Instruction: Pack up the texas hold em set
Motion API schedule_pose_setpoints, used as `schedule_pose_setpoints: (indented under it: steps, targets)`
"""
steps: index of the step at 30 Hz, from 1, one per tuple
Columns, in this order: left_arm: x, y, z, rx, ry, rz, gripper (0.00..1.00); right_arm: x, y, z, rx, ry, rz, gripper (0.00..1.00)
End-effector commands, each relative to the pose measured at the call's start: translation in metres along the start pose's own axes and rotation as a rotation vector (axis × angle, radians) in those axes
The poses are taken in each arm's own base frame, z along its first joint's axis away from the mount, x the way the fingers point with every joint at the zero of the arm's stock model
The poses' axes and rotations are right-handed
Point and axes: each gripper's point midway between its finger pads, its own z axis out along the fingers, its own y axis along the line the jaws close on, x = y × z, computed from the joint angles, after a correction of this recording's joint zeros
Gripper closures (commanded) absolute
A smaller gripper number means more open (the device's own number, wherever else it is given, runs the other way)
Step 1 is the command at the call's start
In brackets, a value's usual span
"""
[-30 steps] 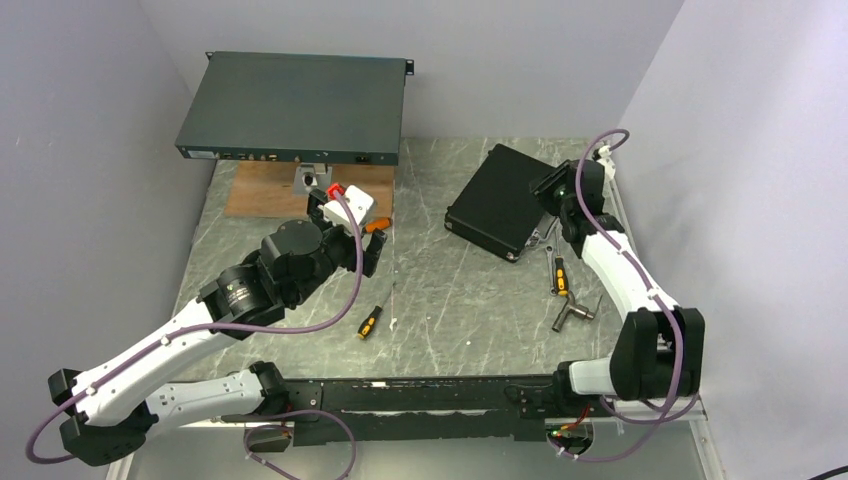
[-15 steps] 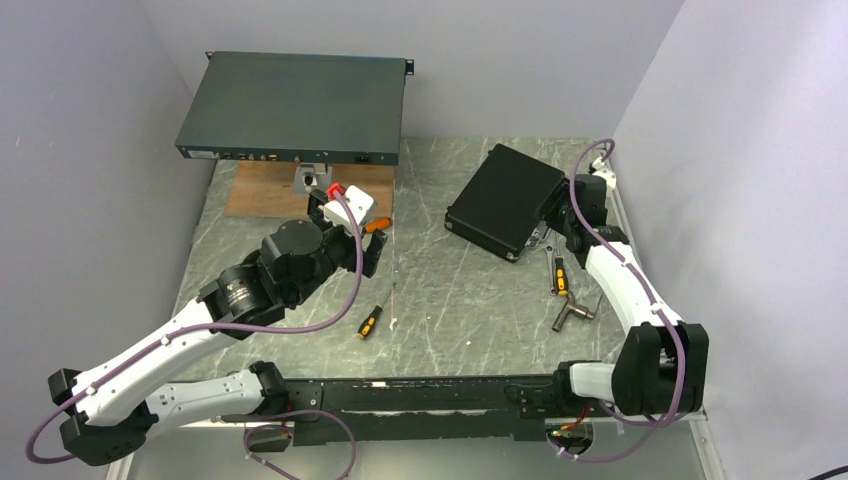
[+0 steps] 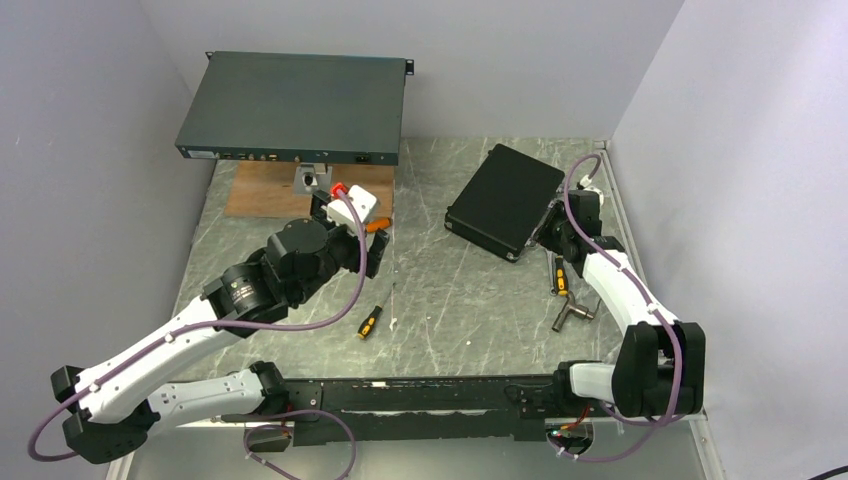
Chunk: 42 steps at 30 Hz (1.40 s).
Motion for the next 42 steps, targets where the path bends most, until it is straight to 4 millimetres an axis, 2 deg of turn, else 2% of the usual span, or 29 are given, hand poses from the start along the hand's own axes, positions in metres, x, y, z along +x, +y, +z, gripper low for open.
schedule_pose_setpoints:
  steps: [1,7,16,24,38,42]
  targets:
    - [-0.017,-0.001,-0.003,0.008,-0.033,-0.036,0.12,-0.002,0.009,0.004,-0.032,0.010,0.006,0.72]
    - [-0.016,-0.001,-0.002,0.003,-0.023,-0.031,0.11,0.004,-0.006,0.014,0.043,0.017,-0.002,0.76]
    - [-0.014,-0.002,0.000,0.005,-0.013,-0.031,0.11,0.014,-0.016,0.027,0.089,0.046,0.004,0.81]
    - [-0.014,-0.003,0.000,0.004,-0.009,-0.029,0.11,0.022,-0.032,0.029,0.164,0.048,0.022,0.82]
    - [-0.014,-0.002,0.000,0.001,-0.007,-0.029,0.11,0.056,-0.041,0.054,0.182,0.116,0.104,0.80]
    - [-0.013,-0.002,0.001,-0.005,-0.002,-0.024,0.11,0.067,-0.049,0.055,0.202,0.120,0.138,0.79]
